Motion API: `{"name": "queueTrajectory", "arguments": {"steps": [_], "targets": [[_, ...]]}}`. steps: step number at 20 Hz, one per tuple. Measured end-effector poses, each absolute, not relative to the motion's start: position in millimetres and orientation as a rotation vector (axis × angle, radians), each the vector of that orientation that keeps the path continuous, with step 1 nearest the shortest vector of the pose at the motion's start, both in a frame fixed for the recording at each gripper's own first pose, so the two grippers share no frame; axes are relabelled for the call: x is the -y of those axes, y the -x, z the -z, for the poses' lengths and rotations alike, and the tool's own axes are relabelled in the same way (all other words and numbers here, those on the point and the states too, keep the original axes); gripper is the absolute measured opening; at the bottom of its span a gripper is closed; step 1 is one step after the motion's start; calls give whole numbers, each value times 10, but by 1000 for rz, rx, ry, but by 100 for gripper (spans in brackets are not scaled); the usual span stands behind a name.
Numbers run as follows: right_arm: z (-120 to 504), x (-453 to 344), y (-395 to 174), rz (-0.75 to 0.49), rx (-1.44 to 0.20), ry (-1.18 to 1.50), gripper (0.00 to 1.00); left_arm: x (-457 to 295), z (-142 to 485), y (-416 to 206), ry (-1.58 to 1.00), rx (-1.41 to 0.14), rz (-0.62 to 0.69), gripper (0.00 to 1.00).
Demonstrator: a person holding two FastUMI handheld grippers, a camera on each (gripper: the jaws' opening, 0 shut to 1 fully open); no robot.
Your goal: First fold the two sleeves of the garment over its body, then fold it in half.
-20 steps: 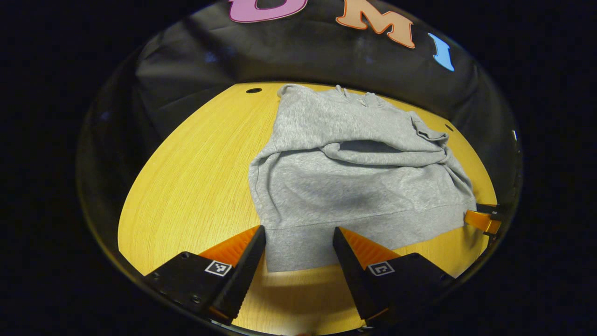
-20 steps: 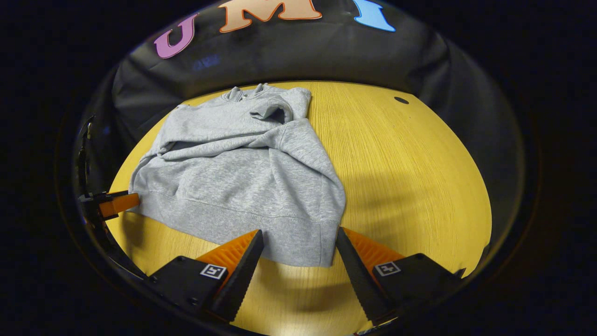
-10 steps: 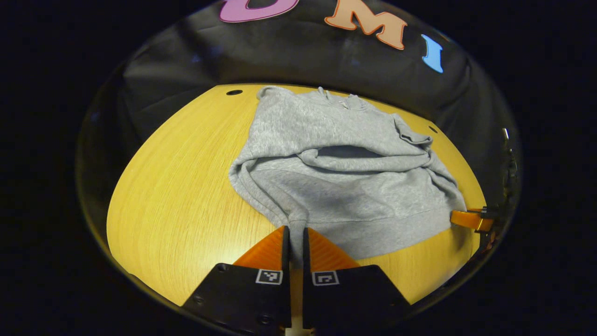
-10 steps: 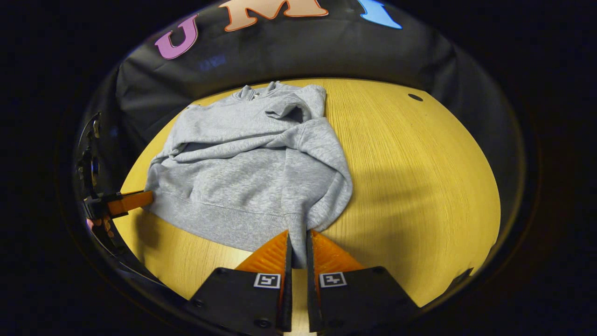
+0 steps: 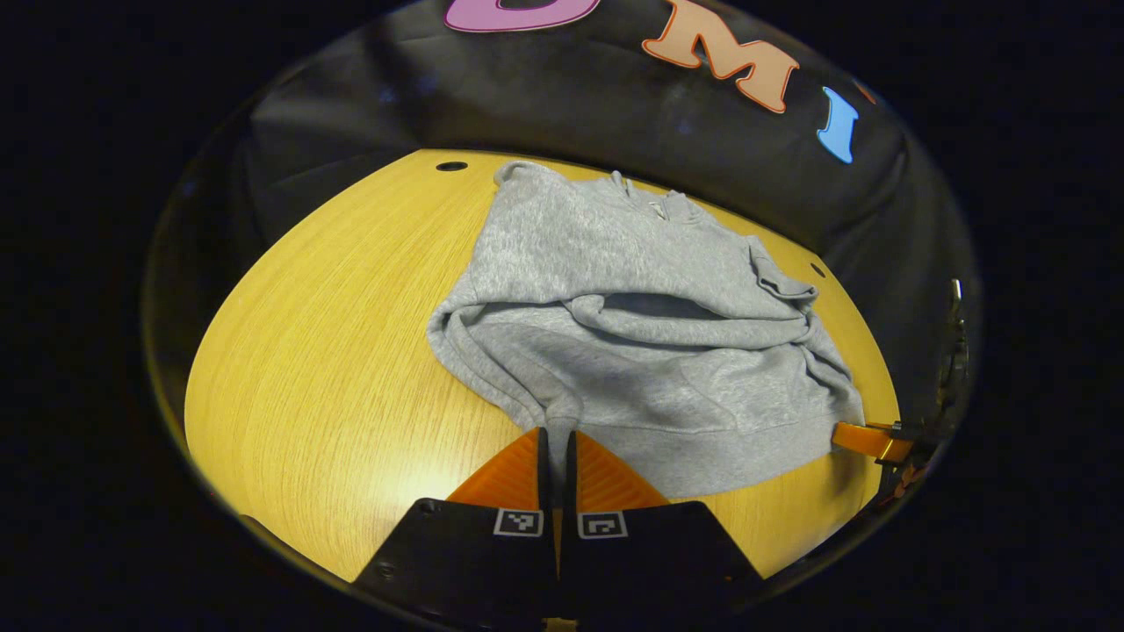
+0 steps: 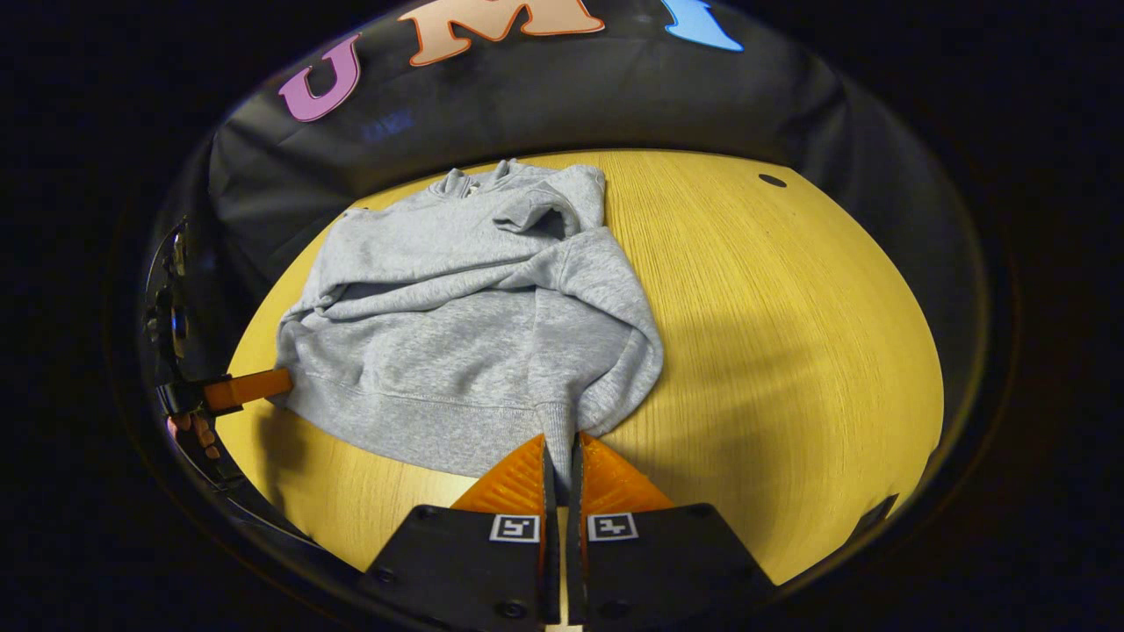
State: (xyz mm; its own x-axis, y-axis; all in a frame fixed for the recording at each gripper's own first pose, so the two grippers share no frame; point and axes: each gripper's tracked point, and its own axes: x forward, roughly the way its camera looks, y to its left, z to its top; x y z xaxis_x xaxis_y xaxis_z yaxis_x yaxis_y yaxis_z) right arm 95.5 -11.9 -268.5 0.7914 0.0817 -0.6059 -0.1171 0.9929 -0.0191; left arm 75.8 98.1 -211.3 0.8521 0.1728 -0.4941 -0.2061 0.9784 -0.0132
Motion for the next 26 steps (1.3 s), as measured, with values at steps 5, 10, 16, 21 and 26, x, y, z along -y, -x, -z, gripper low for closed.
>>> {"name": "queueTrajectory", "arguments": {"steps": [5, 10, 16, 21, 26], "targets": [[2320, -51, -1086, -146, -582, -31, 6, -910, 1762, -796, 112, -458, -144, 0], [1941, -168, -1320, -173, -508, -64, 6, -899, 1311, -921, 179, -379, -125, 0], [1629, -212, -1740, -185, -473, -122, 6, -998, 1018, -1231, 166, -341, -131, 0], [1556, -267, -2093, -182, -495, -120, 5, -1087, 926, -1633, 142, -360, -165, 0], [1547, -373, -2388, -178, -538, -170, 6, -1189, 804, -1946, 130, -353, -229, 0]]}}
